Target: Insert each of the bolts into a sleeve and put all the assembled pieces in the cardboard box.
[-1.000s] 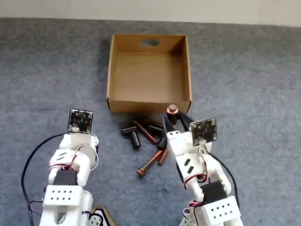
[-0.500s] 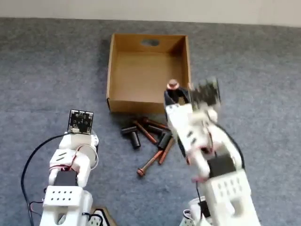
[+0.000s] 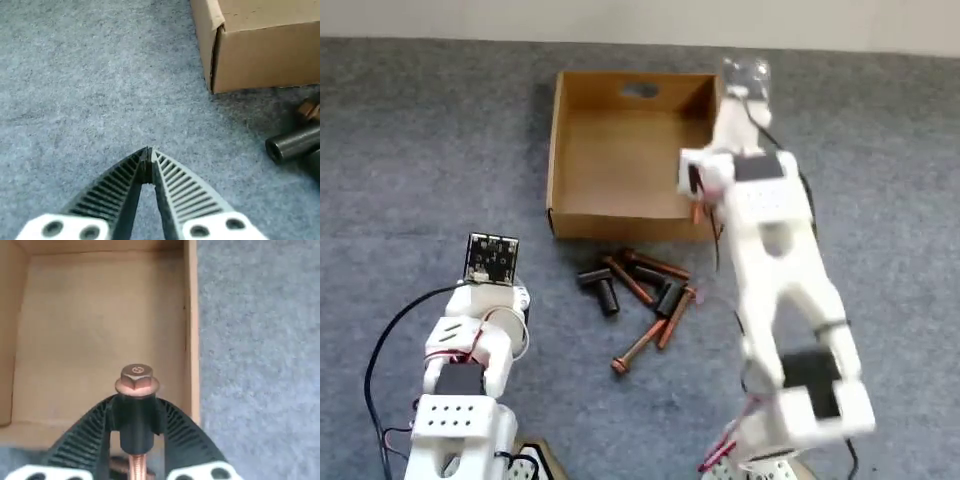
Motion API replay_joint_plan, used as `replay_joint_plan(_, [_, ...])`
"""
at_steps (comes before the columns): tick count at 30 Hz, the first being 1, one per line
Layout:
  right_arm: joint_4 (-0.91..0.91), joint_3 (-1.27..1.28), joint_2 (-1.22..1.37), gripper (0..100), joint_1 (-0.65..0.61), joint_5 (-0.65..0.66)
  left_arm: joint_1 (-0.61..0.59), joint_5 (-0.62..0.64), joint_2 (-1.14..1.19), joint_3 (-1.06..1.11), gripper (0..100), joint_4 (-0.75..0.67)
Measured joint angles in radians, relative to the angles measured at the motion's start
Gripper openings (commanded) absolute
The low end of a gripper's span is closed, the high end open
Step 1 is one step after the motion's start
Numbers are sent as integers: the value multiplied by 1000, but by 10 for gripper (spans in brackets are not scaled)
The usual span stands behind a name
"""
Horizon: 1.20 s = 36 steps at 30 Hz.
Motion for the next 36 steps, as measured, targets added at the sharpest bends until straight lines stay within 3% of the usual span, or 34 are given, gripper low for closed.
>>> replay_joint_plan(9, [336, -770, 549, 6, -2, -5, 0, 0, 0, 0, 14, 0])
replay_joint_plan(16, [476, -1244, 887, 6, -2, 37, 0, 0, 0, 0, 14, 0])
replay_joint_plan(23, [555, -1346, 956, 6, -6, 141, 0, 0, 0, 0, 14, 0])
replay_joint_plan(36, [557, -1346, 1048, 6, -11, 152, 0, 0, 0, 0, 14, 0])
